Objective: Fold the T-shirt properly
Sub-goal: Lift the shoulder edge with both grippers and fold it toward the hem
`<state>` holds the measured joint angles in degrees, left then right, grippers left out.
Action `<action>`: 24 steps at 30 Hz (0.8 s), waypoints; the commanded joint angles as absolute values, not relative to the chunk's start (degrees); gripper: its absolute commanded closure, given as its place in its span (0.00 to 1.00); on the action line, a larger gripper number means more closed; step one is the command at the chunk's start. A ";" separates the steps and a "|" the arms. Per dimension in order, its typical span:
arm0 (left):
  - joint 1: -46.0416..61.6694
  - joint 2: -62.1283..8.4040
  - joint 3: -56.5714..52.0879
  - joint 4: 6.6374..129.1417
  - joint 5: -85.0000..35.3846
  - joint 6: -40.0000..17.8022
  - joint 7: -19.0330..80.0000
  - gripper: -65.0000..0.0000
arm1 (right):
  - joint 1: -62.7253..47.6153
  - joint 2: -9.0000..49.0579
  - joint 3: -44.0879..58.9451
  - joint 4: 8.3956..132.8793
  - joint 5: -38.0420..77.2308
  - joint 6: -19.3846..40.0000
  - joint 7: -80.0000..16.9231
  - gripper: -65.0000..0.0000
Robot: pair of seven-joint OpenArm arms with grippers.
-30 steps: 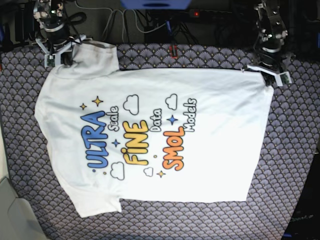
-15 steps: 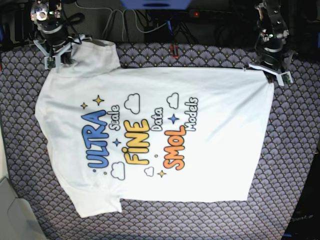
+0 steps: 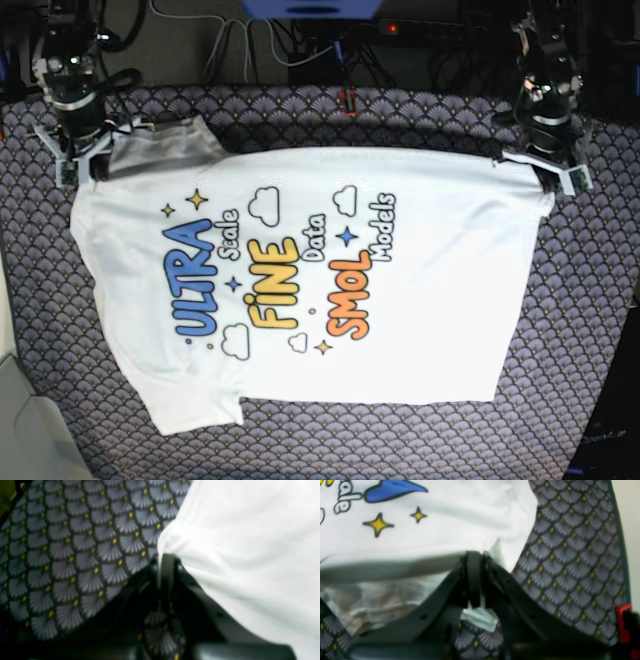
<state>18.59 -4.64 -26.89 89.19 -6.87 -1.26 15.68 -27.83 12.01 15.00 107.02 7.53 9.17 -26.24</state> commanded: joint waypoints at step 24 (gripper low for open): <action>-3.12 -5.23 -27.03 86.81 -3.82 -0.84 30.20 0.99 | -7.34 17.36 12.97 97.19 7.25 8.92 -27.38 1.00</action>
<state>-1.91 -4.67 -26.89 85.91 -4.19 -1.45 31.70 -8.32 16.43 12.64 96.16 7.68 9.41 -28.91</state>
